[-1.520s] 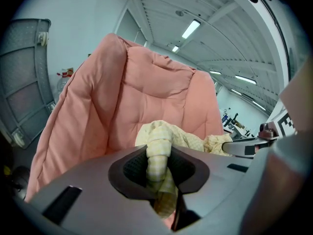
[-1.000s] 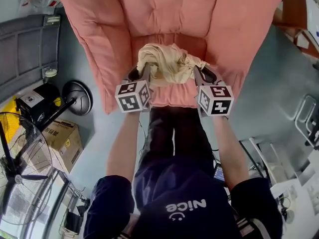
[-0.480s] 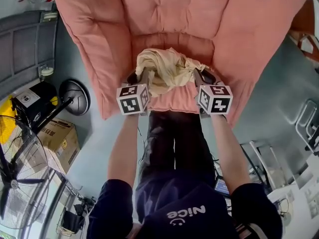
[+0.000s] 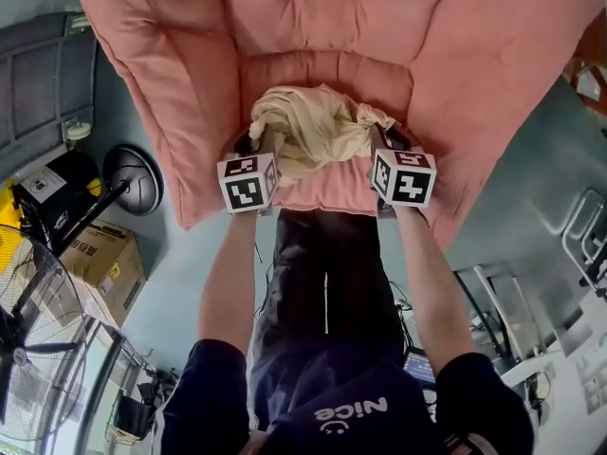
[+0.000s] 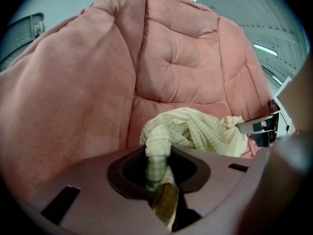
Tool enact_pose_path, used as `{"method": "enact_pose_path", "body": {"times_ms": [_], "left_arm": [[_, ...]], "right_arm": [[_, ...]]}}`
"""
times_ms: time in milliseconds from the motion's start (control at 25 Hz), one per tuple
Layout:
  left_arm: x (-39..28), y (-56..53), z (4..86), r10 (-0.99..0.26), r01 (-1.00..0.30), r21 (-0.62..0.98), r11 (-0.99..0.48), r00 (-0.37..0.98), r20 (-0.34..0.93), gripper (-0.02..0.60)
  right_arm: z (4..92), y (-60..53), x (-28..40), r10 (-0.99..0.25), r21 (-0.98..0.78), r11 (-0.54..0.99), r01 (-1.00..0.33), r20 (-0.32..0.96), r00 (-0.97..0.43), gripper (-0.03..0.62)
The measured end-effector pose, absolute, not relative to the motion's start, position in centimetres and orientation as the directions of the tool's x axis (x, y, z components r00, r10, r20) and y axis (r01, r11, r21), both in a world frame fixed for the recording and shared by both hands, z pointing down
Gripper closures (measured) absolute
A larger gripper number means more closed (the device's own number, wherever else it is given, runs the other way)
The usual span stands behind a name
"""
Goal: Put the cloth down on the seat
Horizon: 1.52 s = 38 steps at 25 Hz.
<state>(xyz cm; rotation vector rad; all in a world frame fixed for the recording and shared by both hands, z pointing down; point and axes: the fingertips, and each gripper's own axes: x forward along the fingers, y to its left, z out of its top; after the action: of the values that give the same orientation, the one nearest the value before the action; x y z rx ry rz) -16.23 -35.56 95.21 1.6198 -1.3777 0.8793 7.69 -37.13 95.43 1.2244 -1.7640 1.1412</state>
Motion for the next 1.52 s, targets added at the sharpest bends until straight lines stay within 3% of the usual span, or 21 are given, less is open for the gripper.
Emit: {"method": "enact_pose_path", "body": {"times_ms": [320, 440, 640, 1000, 1520], "left_arm": [[-15.8, -35.4, 96.1, -0.382, -0.985, 0.159, -0.059, 0.17, 0.908, 0.457], [-15.2, -35.2, 95.5, -0.38, -0.98, 0.191, -0.06, 0.2, 0.903, 0.331], [-15.7, -34.3, 93.1, -0.378, -0.984, 0.173, -0.049, 0.179, 0.908, 0.264], [-16.1, -31.9, 84.4, -0.418, -0.974, 0.203, -0.098, 0.226, 0.88, 0.261], [-14.7, -27.4, 67.0, -0.577, -0.931, 0.322, -0.17, 0.359, 0.734, 0.261]], "right_arm": [[96.2, -36.9, 7.6, -0.333, -0.152, 0.222, -0.963, 0.917, -0.221, 0.511], [95.1, -36.8, 7.4, -0.329, -0.171, 0.211, -0.962, 0.915, -0.235, 0.424], [92.5, -35.5, 6.0, -0.308, -0.184, 0.23, -0.956, 0.918, -0.251, 0.382], [84.3, -32.5, 7.1, -0.343, -0.126, 0.239, -0.963, 0.917, -0.205, 0.378], [66.0, -27.6, 3.7, -0.518, -0.146, 0.307, -0.941, 0.803, -0.294, 0.378]]}}
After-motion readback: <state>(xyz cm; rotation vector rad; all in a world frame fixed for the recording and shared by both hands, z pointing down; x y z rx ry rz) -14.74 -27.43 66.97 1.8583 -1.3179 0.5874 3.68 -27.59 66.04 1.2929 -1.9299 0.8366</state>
